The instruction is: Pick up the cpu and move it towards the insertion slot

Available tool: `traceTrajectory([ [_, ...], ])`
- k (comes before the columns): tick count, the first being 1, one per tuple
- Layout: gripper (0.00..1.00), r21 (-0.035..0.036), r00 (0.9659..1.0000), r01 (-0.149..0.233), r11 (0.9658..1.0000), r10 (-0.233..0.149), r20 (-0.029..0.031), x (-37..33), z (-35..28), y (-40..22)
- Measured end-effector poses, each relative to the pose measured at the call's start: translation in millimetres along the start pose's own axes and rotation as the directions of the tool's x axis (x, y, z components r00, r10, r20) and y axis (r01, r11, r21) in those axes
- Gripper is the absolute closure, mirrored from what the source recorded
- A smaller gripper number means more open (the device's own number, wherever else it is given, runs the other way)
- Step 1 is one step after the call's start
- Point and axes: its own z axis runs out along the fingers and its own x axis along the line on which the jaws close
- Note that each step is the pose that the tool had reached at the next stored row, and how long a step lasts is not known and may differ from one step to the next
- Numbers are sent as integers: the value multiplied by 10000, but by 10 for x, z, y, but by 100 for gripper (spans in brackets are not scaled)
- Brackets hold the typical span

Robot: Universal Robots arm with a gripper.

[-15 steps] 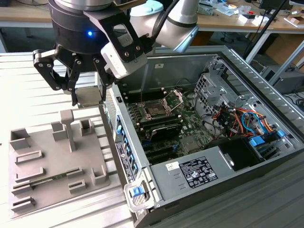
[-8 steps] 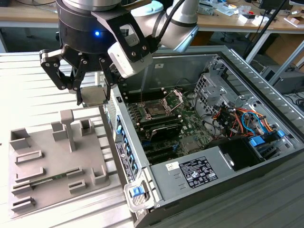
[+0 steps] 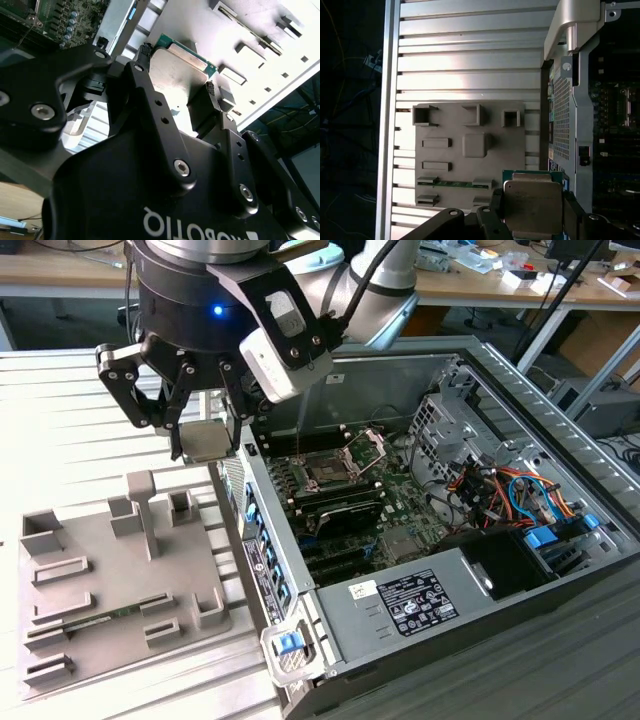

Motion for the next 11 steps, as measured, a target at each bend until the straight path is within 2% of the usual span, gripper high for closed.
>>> traceTrajectory([
  [11, 45, 0, 10000, 0, 10000, 0, 0, -101, 0, -4],
])
